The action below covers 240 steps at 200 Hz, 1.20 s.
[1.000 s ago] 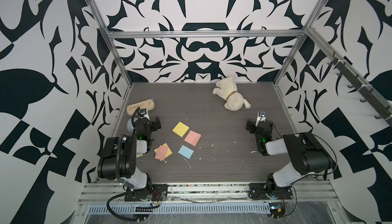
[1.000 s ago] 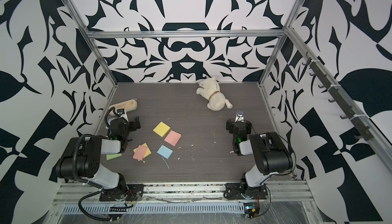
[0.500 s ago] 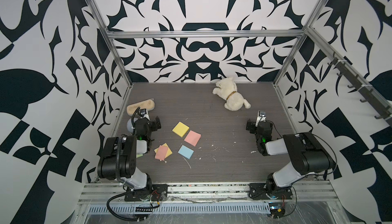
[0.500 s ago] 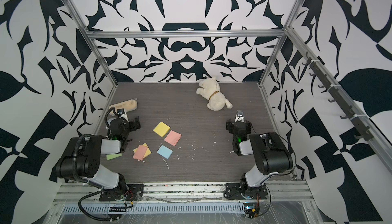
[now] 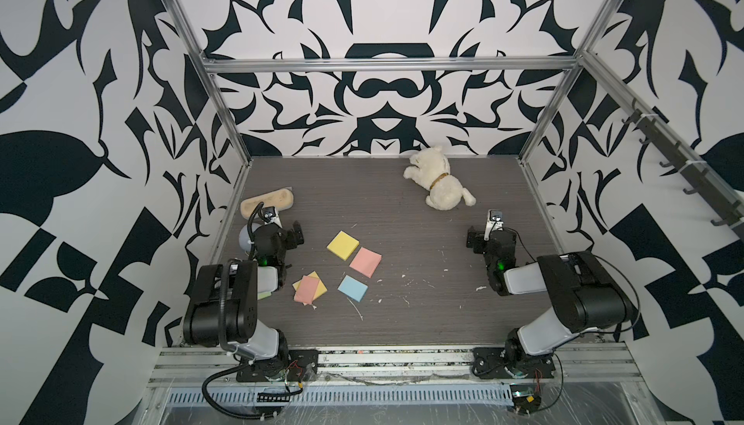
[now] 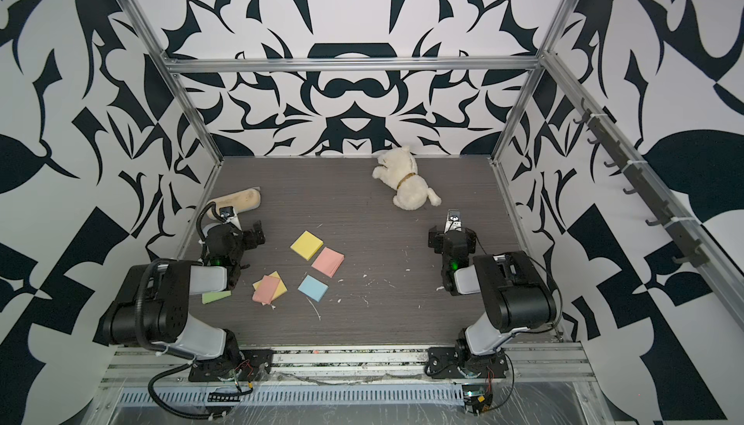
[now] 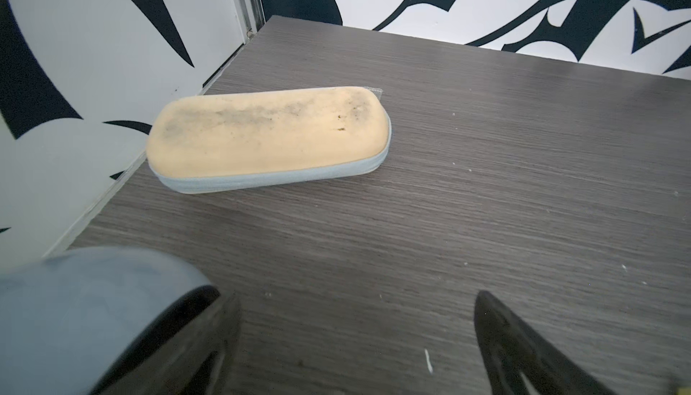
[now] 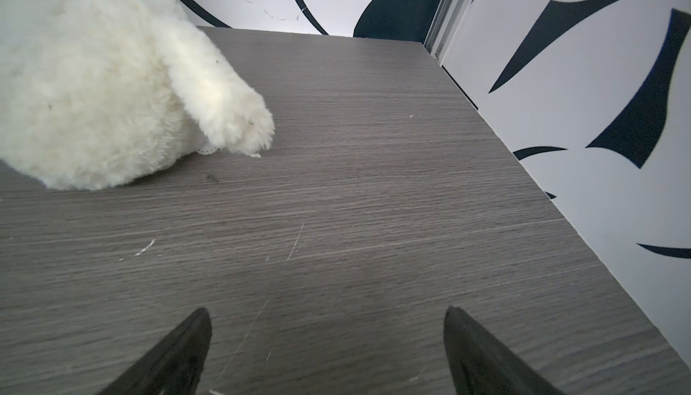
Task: Tear off pages from different memo pads
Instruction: Pick up the memo pad from the center of the board.
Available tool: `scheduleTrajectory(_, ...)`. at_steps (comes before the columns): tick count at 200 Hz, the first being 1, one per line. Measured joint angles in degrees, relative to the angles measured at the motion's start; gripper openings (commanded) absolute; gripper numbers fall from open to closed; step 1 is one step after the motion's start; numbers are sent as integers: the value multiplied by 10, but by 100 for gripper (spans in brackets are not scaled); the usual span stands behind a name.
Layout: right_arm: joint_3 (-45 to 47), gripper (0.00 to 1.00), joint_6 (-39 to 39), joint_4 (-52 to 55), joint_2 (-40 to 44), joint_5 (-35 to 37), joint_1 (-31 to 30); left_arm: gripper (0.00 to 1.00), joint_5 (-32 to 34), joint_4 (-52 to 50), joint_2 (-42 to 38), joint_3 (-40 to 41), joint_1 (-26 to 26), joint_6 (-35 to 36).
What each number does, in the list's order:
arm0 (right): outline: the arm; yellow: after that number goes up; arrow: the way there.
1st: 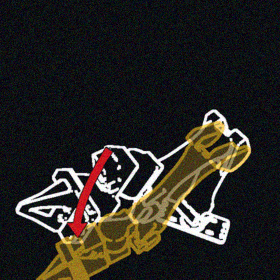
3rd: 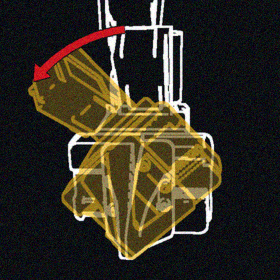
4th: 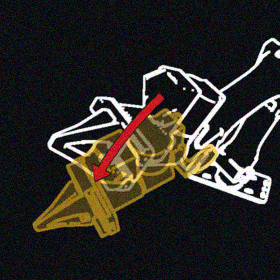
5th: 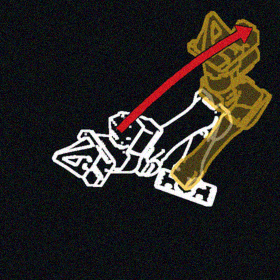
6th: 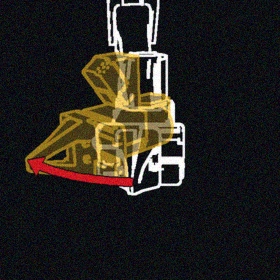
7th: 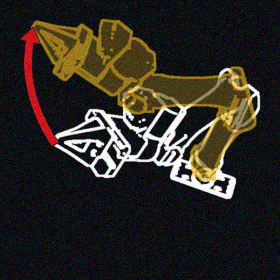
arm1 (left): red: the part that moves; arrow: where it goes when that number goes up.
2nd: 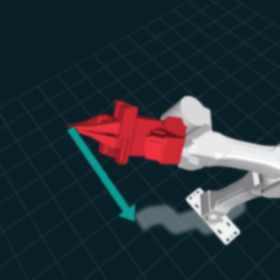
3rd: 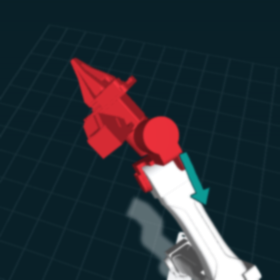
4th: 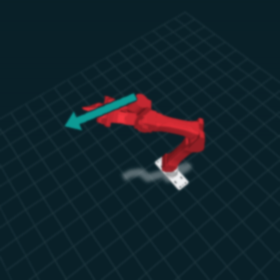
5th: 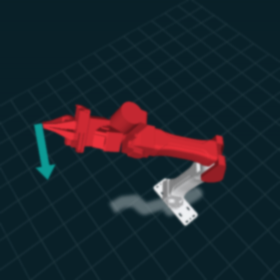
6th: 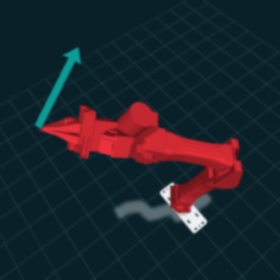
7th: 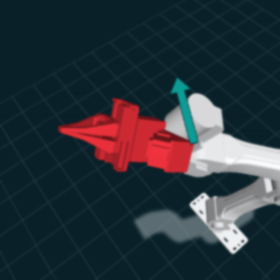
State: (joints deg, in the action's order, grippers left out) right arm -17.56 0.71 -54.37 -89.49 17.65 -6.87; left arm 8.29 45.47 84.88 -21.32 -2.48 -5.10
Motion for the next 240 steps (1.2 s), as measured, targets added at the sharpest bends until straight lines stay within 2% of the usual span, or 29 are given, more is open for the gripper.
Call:
scheduleTrajectory(36, -22, 99, -5, 106, 102, 50, -39, 99, 89, -112, -122, -42, 51, -16)
scheduleTrajectory(67, -133, 99, 3, 322, 172, 146, -110, 99, 153, -235, -210, -99, 77, -64)
scheduleTrajectory(82, -195, 100, 16, 424, 189, 169, -152, 99, 169, -312, -232, -137, 78, -97)
scheduleTrajectory(100, -242, 99, 80, 517, 219, 128, -172, 99, 175, -415, -245, -192, 78, -158)
scheduleTrajectory(120, -236, 80, 138, 564, 268, 25, -144, 100, 162, -504, -253, -235, 68, -228)
scheduleTrajectory(136, -231, 67, 190, 595, 284, -33, -130, 92, 108, -545, -260, -241, 38, -258)
scheduleTrajectory(161, -232, 64, 263, 633, 257, -88, -162, 86, 30, -604, -248, -246, 14, -286)
scheduleTrajectory(183, -258, 64, 293, 685, 186, -89, -264, 86, -29, -625, -235, -247, 37, -306)
scheduleTrajectory(211, -337, 57, 302, 730, 73, -108, -372, 86, -53, -636, -232, -243, 126, -323)
scheduleTrajectory(215, -348, 55, 306, 733, 59, -116, -379, 82, -56, -636, -231, -241, 142, -326)
scheduleTrajectory(240, -387, 42, 329, 711, -3, -184, -386, 77, -74, -623, -231, -204, 225, -359)
